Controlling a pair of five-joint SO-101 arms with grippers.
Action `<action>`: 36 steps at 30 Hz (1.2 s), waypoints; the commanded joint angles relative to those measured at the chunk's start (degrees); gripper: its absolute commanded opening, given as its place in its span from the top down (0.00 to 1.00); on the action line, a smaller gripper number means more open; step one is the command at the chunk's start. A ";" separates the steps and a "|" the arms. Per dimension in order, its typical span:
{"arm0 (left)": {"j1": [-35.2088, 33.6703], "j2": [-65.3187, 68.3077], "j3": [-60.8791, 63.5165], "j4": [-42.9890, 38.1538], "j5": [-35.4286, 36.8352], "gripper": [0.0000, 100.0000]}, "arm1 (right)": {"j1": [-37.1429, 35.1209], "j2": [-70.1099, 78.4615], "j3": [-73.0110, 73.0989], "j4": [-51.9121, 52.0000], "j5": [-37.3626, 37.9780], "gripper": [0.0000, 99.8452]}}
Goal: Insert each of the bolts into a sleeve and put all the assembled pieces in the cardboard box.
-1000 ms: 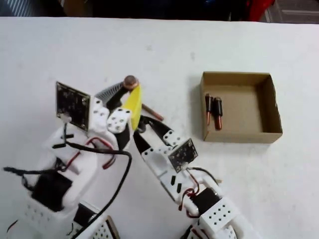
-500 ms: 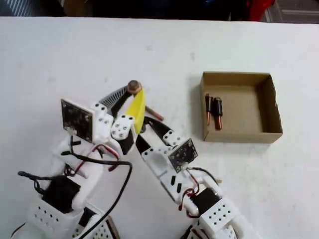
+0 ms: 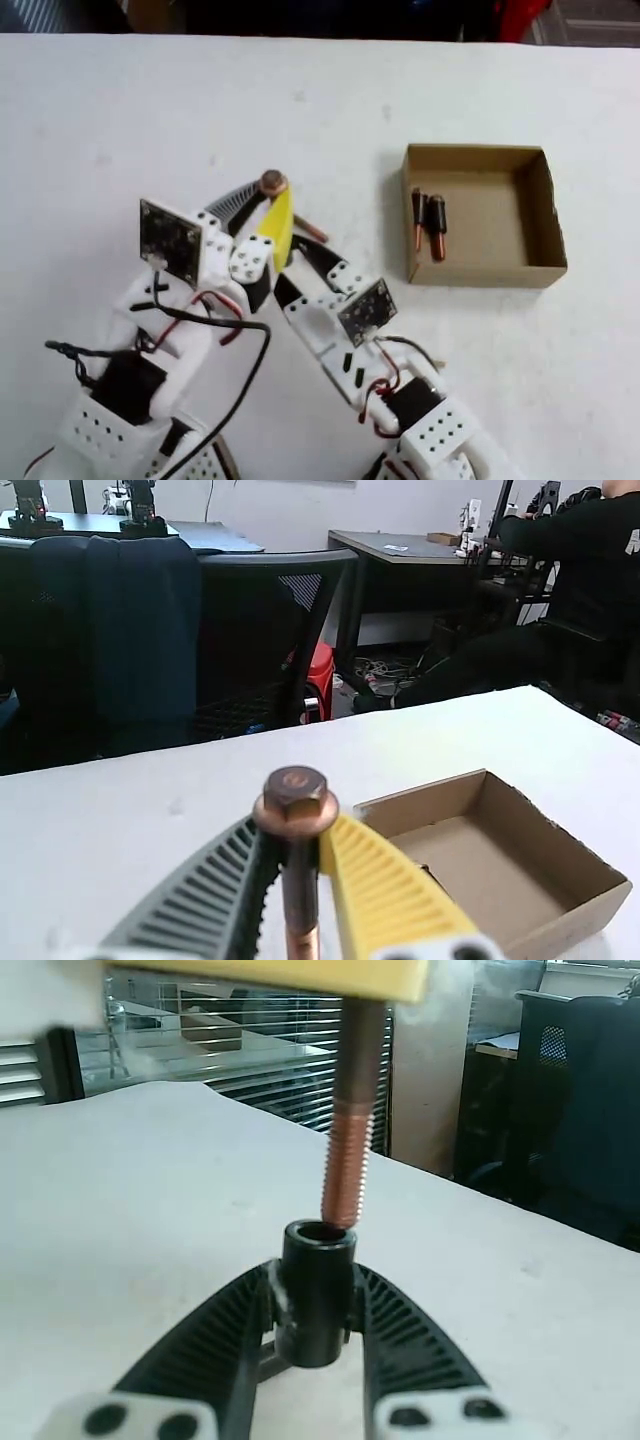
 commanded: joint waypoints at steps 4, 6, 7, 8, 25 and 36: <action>0.66 -1.63 -1.05 -1.05 -0.62 0.98 | -0.04 -0.66 0.44 -1.27 0.09 0.98; 0.66 -1.63 -0.88 -1.05 -0.70 0.98 | -0.04 -0.66 0.44 -1.27 0.09 0.98; 0.66 -1.63 -0.88 -0.97 -0.70 0.98 | -0.04 -0.66 0.44 -1.27 0.09 0.98; 0.66 -1.63 -0.88 -0.97 -0.70 0.98 | -0.04 -0.66 0.44 -1.27 0.09 0.98; 0.66 -1.71 -1.14 0.62 -0.79 0.98 | -0.04 -0.66 0.44 -1.27 0.09 0.98; 0.66 -7.43 0.18 0.97 -0.79 0.98 | -0.04 -0.66 0.44 -1.27 0.09 0.98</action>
